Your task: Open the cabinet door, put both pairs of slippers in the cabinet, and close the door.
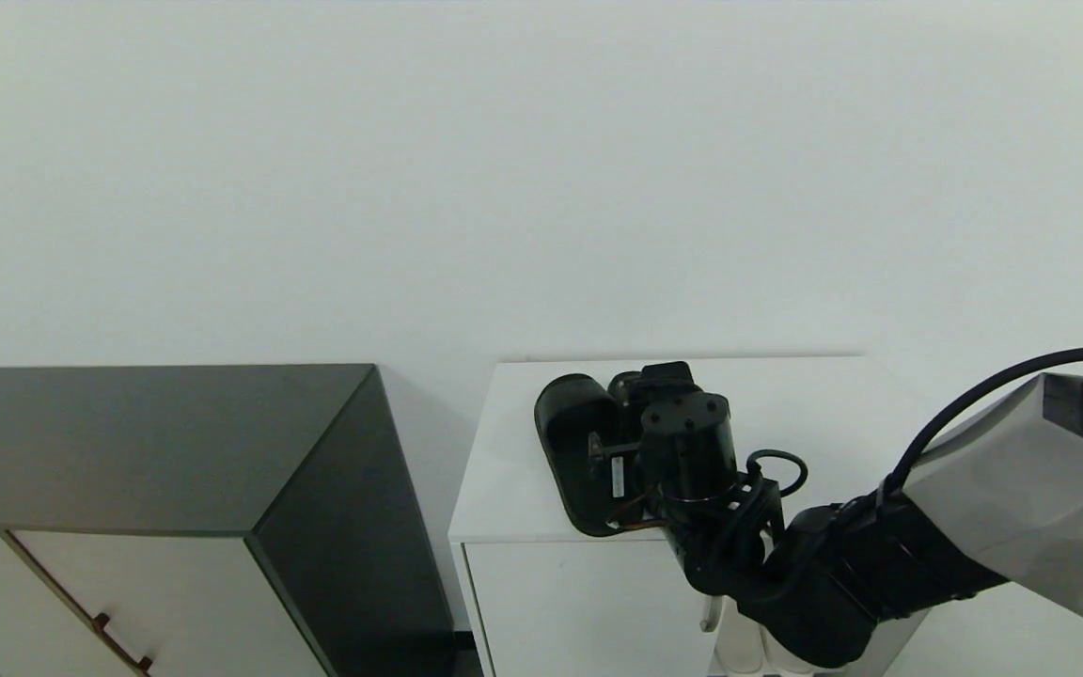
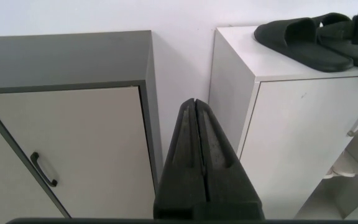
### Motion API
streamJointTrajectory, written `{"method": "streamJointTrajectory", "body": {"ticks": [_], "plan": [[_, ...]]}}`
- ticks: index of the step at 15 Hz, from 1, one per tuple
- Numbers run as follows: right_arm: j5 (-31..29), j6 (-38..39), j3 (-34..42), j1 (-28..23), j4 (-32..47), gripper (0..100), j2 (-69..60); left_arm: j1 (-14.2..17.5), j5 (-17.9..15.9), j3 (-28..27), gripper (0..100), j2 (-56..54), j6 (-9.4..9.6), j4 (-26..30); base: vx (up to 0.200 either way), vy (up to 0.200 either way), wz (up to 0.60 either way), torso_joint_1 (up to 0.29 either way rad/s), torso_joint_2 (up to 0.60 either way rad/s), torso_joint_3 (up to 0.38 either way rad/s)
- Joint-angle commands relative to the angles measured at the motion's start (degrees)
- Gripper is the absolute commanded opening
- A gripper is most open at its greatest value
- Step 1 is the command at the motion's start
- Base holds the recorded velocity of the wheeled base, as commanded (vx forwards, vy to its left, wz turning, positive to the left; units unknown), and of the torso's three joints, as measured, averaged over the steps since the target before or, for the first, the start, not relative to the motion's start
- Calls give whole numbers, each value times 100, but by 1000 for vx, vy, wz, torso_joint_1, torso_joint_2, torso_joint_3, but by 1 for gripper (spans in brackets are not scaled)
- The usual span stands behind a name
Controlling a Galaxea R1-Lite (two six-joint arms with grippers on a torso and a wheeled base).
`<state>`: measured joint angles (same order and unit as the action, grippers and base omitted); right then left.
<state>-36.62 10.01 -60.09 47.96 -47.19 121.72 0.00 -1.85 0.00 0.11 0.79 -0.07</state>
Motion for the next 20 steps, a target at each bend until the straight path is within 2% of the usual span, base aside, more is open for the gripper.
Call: {"method": "streamJointTrajectory", "body": {"ticks": [1, 20], "plan": [[-3, 1, -135, -58, -1, 100, 80, 0, 1, 0, 0, -2, 9, -1, 0, 0, 0, 0, 0, 0], [102, -16, -1128, -331, 17, 100, 1126, 0, 1, 0, 0, -2, 0, -1, 0, 0, 0, 0, 0, 0]]}}
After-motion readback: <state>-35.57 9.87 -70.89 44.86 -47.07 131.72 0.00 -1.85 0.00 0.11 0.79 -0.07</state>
